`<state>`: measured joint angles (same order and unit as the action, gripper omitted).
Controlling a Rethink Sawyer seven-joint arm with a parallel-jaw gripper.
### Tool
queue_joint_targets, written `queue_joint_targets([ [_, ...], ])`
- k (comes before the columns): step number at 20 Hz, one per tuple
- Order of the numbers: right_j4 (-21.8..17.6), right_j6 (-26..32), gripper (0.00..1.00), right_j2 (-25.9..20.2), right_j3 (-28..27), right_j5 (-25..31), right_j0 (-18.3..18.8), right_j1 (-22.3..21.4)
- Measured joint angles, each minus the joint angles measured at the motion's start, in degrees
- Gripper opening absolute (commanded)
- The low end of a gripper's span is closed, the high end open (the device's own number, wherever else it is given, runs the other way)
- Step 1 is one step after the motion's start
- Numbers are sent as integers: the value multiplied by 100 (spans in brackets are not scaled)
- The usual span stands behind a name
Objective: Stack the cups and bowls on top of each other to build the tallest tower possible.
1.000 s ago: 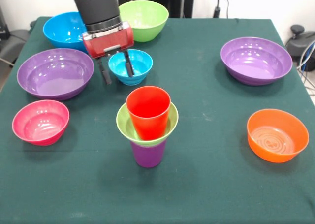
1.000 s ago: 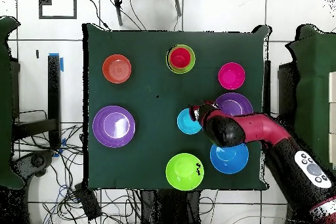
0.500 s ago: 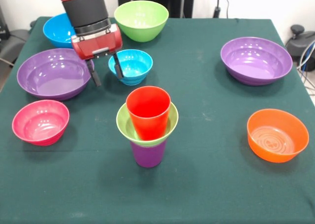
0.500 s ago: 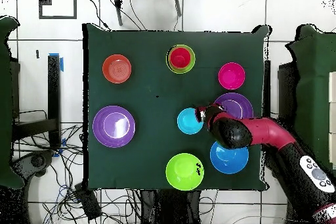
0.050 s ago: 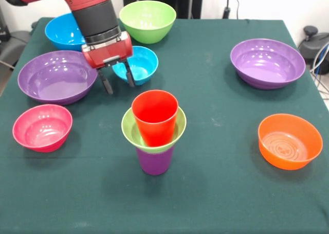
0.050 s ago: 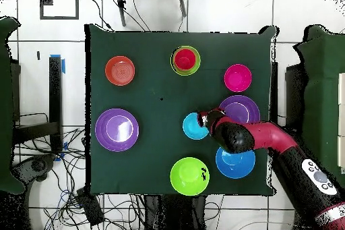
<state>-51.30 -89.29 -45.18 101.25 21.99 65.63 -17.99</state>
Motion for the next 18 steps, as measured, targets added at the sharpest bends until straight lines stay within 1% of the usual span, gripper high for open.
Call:
queue_joint_targets([
  [11,-18,0,100,-19,0,2,107,-2],
  [14,8,0,100,-91,38,1,192,-79],
  [18,108,0,100,-220,156,44,291,-309],
])
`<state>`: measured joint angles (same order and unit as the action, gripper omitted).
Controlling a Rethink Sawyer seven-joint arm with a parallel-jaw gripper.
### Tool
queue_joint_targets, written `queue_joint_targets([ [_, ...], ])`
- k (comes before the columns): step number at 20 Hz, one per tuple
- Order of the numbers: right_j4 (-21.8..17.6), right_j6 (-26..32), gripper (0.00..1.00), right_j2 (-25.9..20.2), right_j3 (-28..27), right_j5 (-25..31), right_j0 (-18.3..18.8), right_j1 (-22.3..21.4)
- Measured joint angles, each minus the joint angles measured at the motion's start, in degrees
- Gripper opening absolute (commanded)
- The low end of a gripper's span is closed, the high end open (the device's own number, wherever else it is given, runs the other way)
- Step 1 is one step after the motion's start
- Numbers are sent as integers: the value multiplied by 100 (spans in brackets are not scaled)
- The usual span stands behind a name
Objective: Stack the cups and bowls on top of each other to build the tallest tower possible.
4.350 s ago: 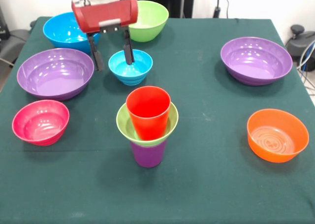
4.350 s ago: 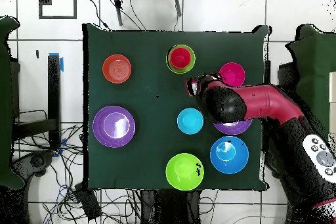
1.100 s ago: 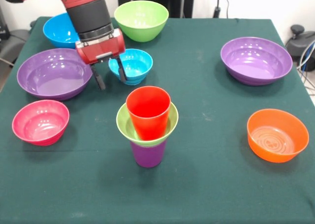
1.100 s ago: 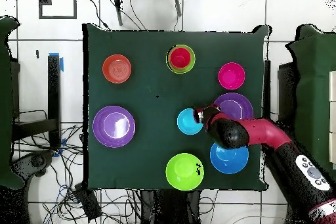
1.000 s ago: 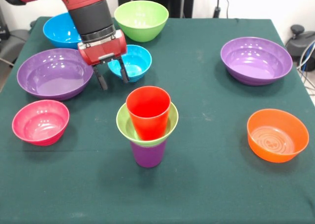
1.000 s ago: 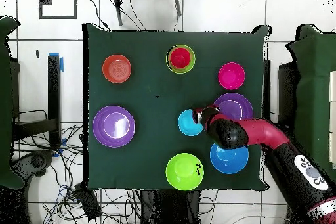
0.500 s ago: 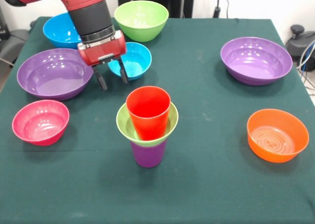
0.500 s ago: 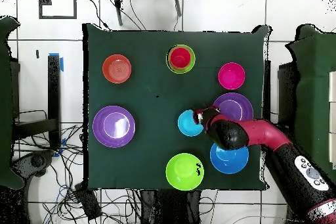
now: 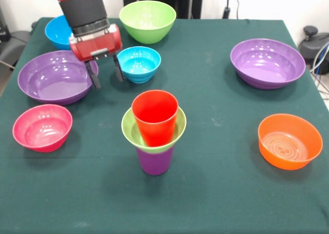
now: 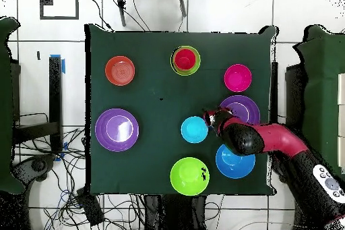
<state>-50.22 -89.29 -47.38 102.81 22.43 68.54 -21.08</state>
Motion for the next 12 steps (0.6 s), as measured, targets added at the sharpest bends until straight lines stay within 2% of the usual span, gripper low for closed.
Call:
queue_joint_targets([
  [6,217,0,100,-181,102,137,48,-346],
  [12,245,0,100,-307,161,143,47,-507],
])
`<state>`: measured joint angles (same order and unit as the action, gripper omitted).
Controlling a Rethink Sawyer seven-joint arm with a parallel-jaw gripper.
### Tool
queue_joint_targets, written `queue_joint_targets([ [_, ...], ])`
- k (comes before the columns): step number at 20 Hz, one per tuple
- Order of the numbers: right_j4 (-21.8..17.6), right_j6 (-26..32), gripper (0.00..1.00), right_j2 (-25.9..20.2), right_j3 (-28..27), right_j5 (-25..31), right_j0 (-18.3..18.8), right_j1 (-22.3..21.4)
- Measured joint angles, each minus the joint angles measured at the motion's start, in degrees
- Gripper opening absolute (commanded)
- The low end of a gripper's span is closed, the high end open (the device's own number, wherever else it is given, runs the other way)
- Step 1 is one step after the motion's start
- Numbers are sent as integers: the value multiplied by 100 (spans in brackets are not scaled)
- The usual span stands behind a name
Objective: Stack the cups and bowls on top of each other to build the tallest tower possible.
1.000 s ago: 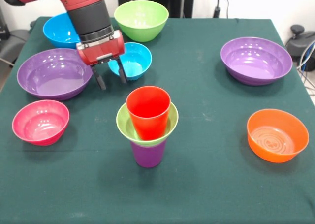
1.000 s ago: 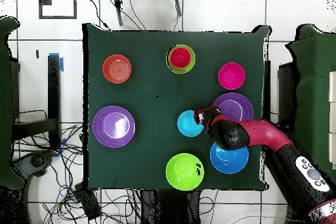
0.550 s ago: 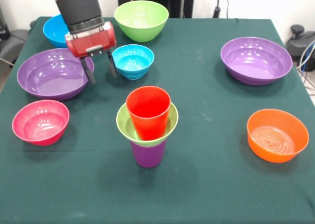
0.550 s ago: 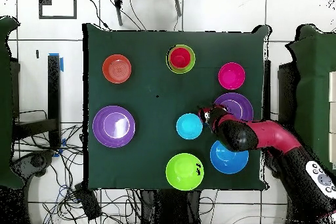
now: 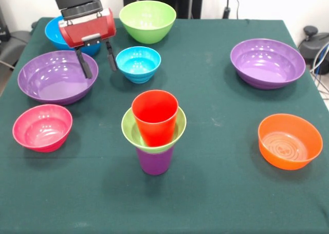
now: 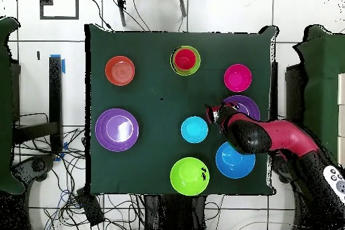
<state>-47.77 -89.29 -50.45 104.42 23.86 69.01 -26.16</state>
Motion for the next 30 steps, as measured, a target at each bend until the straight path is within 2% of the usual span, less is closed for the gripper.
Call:
queue_joint_targets([
  [25,-30,0,100,3,289,0,0,-21],
  [30,-198,0,100,13,337,0,0,47],
])
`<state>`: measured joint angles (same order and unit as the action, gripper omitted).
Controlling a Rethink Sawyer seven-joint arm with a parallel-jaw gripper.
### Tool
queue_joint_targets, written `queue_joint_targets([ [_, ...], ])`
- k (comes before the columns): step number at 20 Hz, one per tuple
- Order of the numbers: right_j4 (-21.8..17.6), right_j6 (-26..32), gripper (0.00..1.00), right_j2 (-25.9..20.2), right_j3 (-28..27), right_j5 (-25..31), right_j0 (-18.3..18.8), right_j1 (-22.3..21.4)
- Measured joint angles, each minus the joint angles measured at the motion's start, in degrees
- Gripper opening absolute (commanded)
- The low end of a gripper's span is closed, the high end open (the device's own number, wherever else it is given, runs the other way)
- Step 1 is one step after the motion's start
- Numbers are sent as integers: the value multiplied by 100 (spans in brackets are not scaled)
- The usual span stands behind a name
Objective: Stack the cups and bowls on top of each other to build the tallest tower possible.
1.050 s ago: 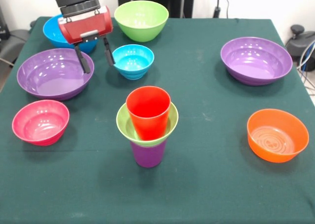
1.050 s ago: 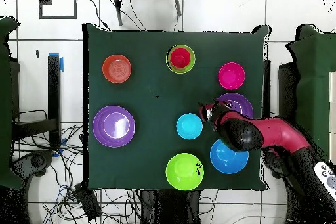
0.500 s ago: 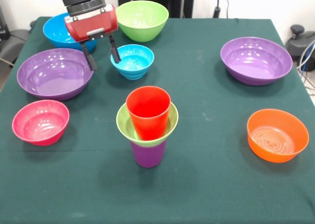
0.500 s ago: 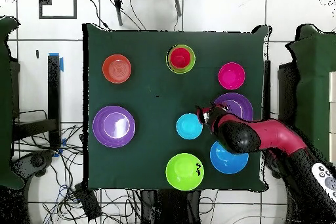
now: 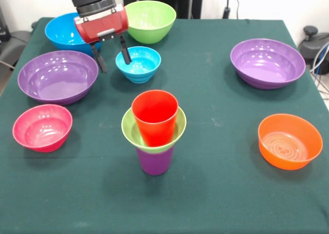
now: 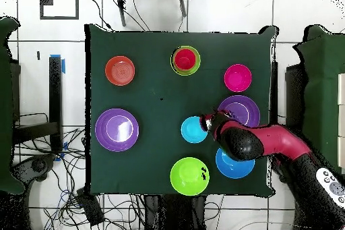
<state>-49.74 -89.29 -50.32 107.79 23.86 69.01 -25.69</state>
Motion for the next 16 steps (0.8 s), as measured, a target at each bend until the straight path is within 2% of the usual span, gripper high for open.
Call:
queue_joint_targets([
  [16,-469,0,100,401,-2,-1,4,277],
])
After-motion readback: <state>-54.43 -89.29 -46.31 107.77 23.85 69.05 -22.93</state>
